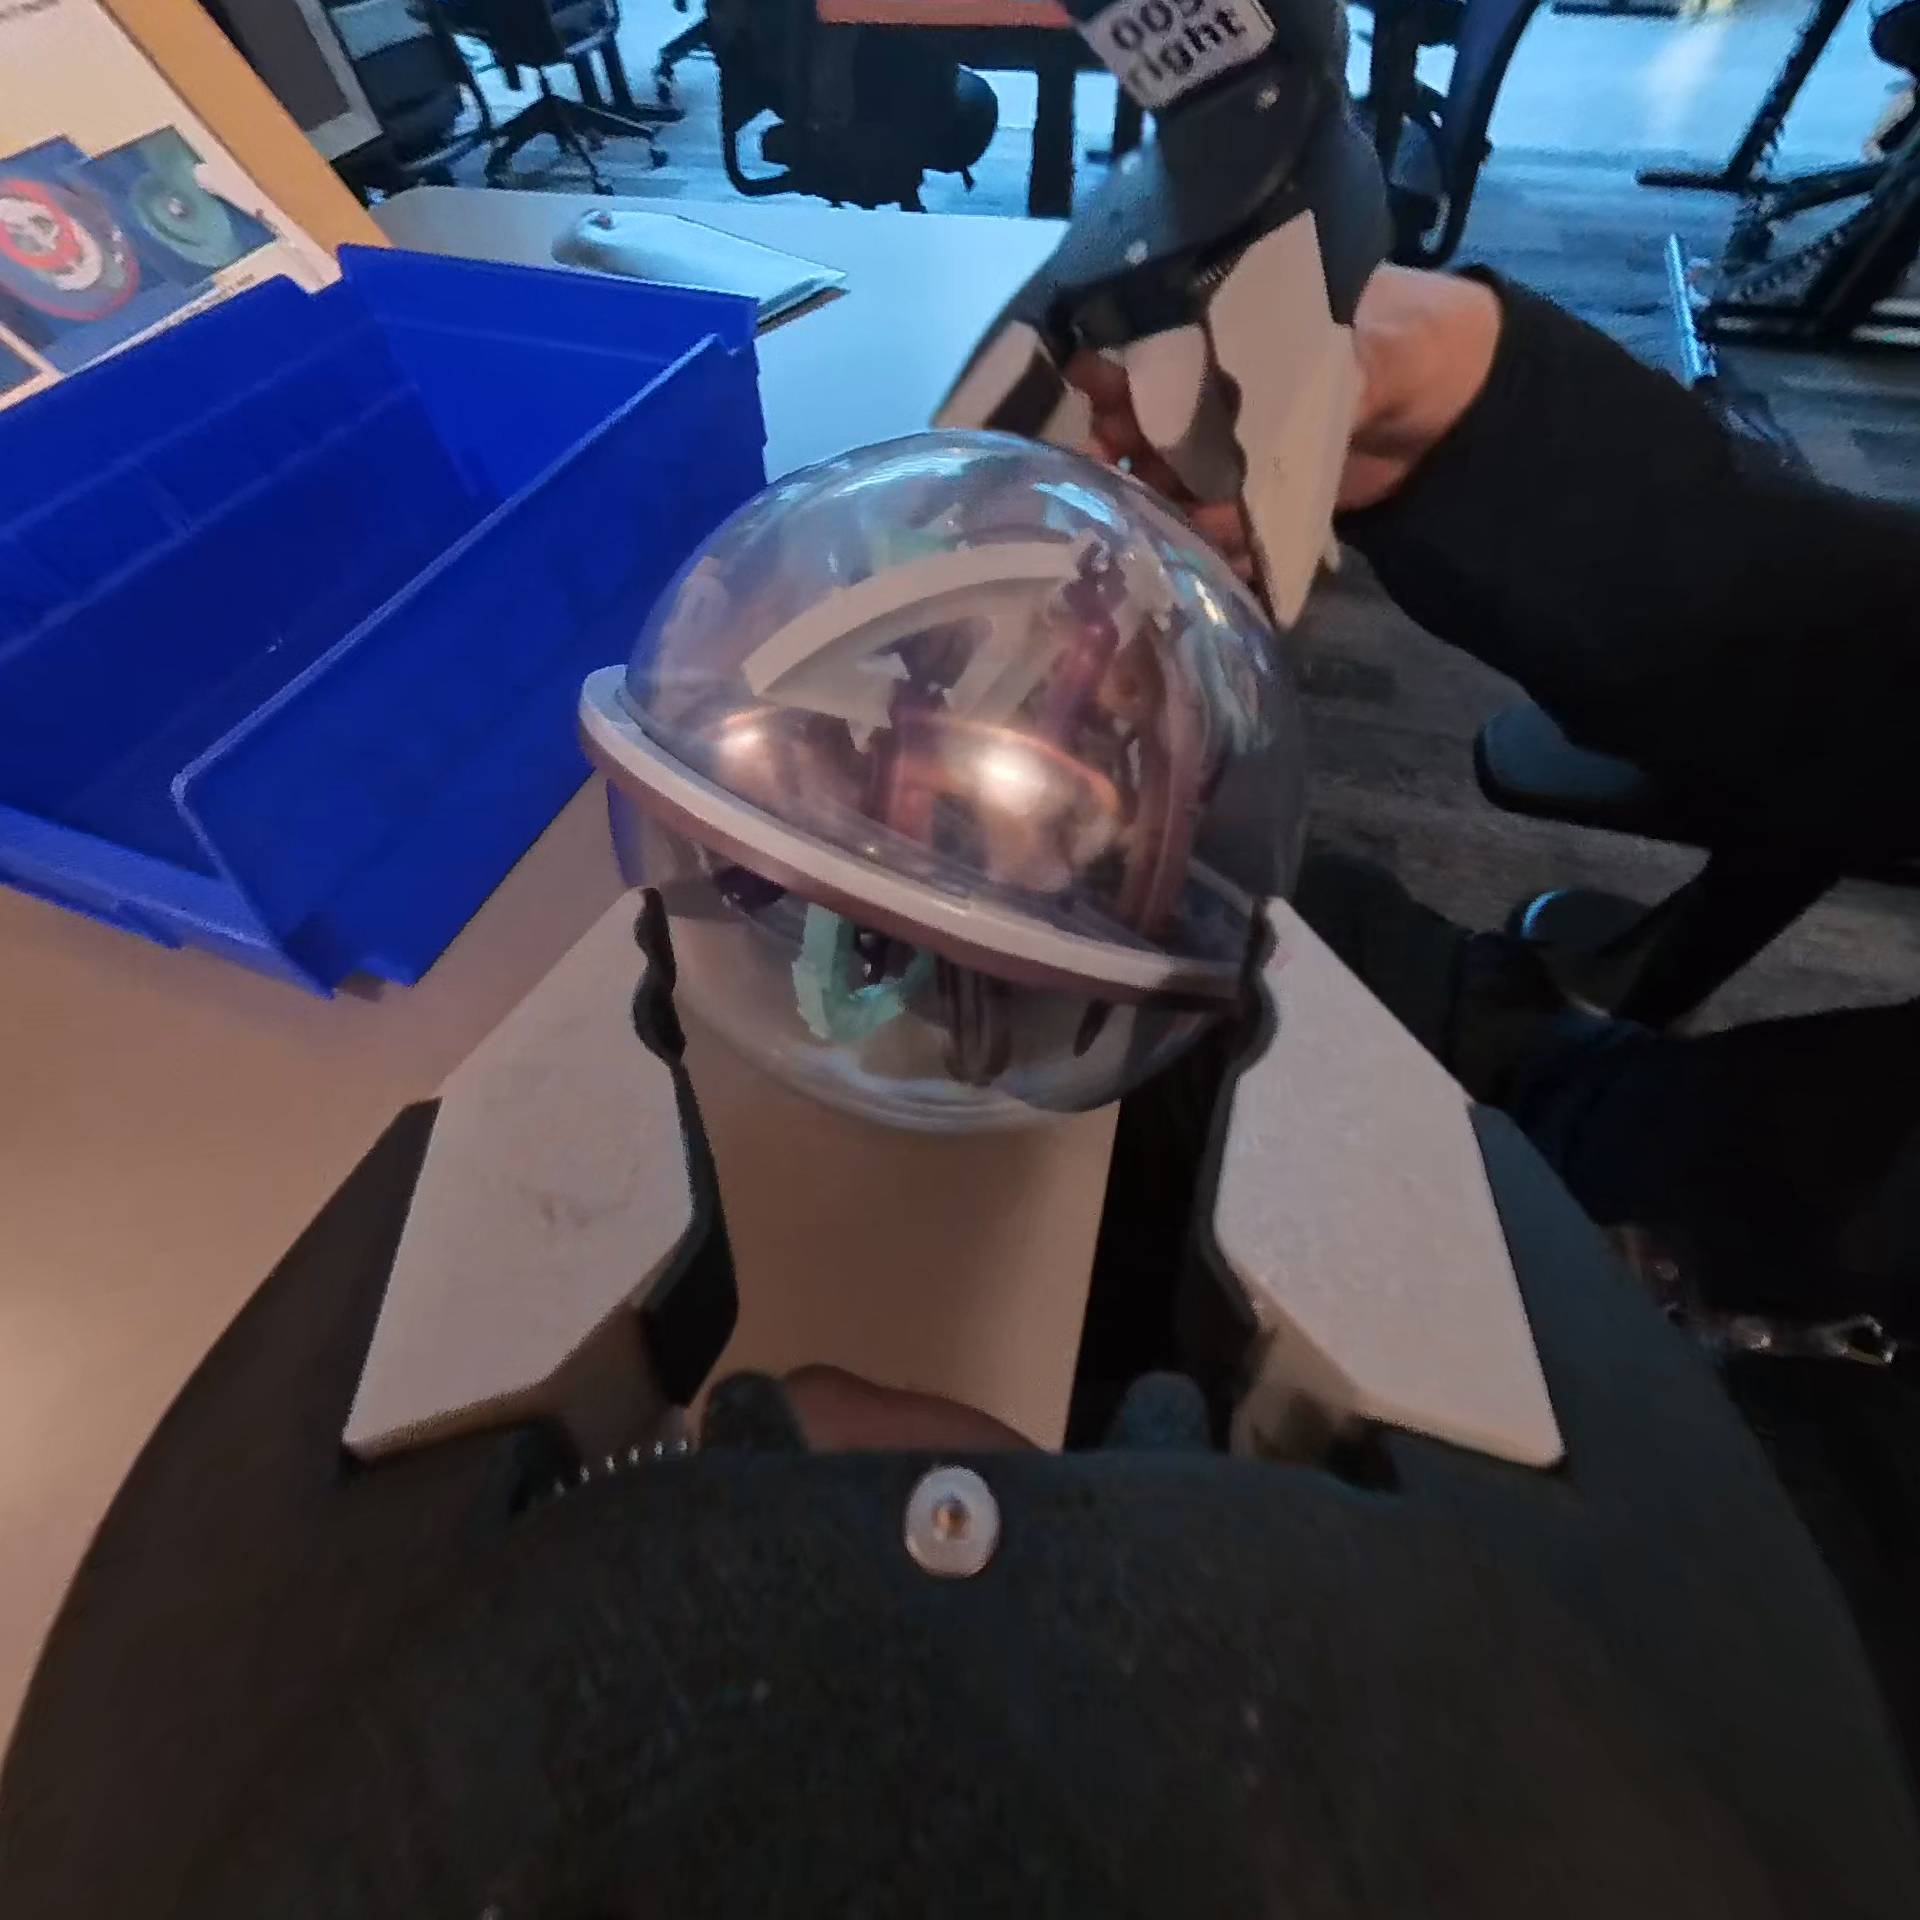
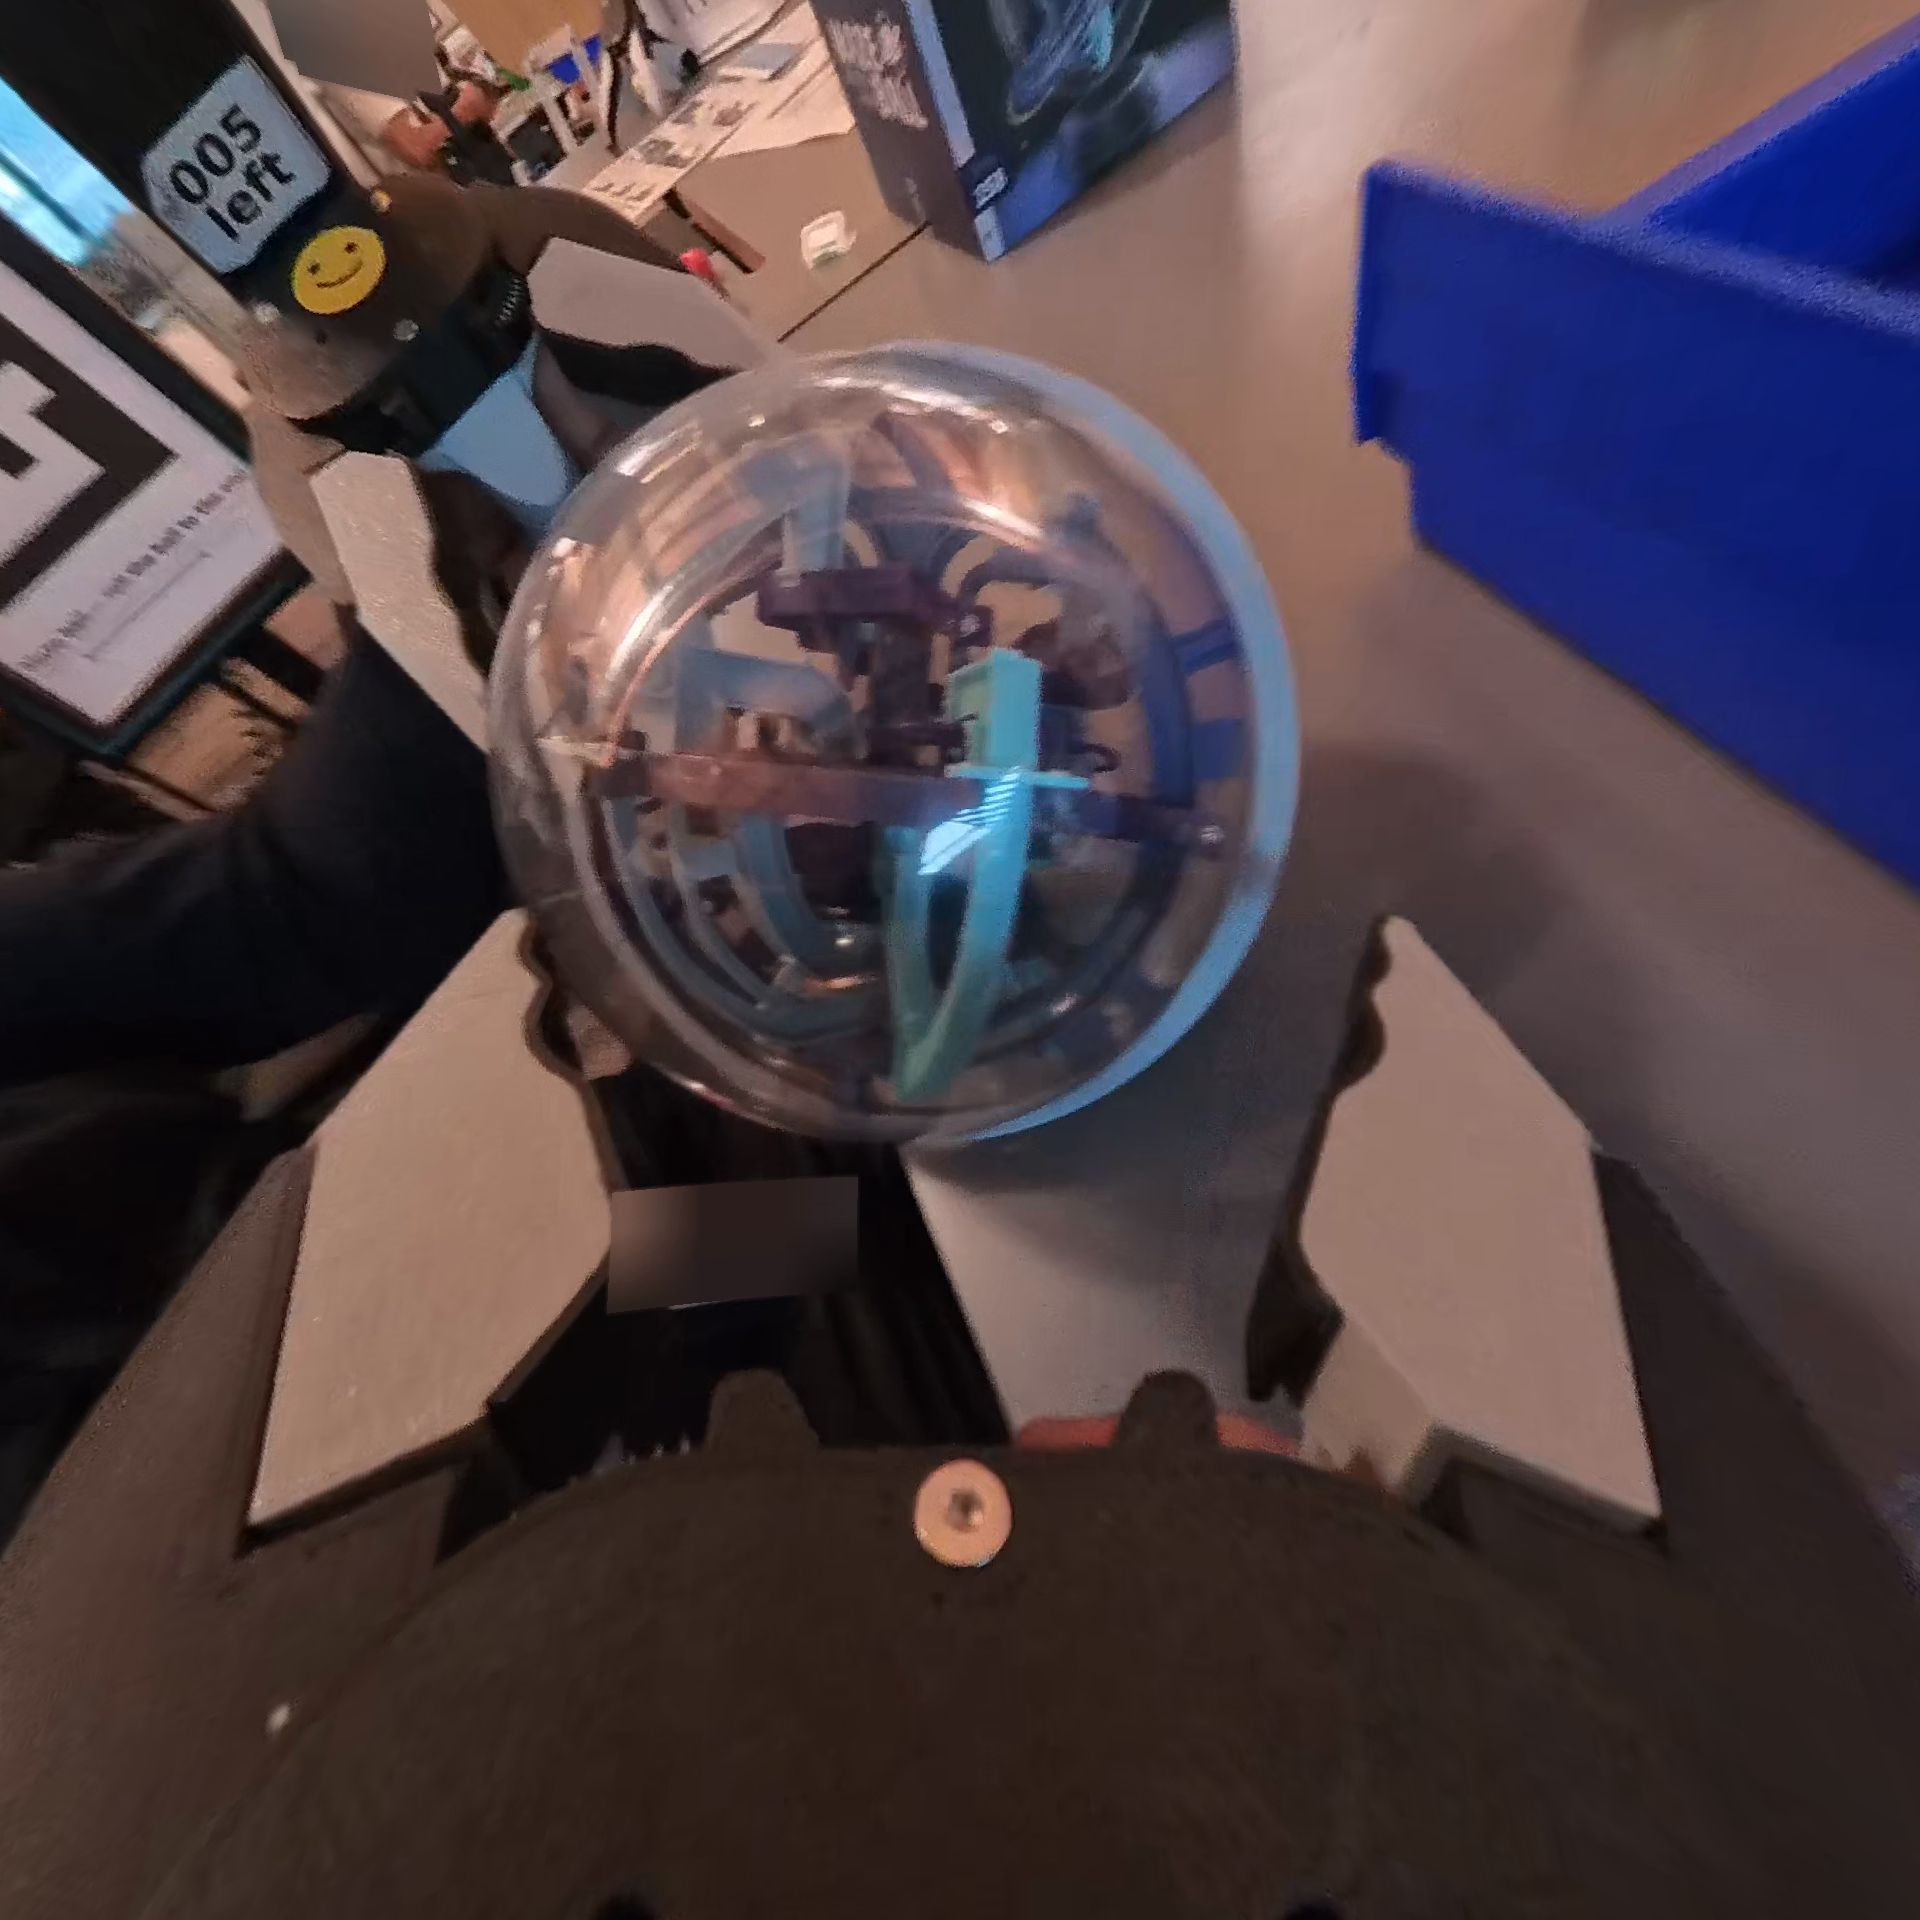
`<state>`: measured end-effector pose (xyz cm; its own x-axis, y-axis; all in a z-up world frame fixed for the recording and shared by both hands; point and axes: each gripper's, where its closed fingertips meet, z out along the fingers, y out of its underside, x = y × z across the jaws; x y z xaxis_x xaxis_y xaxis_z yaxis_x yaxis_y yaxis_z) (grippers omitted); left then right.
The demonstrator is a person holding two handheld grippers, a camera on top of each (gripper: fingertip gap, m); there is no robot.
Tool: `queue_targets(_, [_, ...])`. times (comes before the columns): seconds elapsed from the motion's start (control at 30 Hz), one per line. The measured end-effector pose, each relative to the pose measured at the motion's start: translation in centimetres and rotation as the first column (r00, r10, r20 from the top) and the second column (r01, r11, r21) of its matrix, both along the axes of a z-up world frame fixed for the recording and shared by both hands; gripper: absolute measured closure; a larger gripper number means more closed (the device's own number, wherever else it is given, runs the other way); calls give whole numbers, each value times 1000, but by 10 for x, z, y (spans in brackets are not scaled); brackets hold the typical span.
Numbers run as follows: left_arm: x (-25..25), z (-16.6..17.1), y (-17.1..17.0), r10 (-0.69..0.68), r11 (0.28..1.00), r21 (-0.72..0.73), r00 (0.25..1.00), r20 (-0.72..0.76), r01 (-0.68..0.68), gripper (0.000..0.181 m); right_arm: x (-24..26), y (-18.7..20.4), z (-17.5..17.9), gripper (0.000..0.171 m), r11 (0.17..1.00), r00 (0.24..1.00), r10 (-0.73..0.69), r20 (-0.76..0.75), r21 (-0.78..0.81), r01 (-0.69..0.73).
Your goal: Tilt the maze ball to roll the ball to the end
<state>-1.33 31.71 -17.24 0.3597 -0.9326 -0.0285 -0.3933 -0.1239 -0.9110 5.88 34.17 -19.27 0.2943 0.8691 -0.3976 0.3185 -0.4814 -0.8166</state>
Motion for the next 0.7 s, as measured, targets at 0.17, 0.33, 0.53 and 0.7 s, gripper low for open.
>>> queue_targets(0.17, [12,-11,8,-144,989,-35,988,-63,142,78,7,5,-5,14,989,993,113,-29,96,-110])
queue_targets(0.33, [20,-22,24,-162,986,-76,968,-190,150,70,0,11,-8,15,994,992,113,-52,14,-113])
queue_targets(0.53, [30,-8,17,-238,971,-42,968,-78,235,69,11,-7,-21,17,995,995,102,7,-2,-102])
queue_targets(0.7, [43,1,11,-301,953,4,945,-127,304,74,31,-10,-20,16,991,990,136,30,-10,-136])
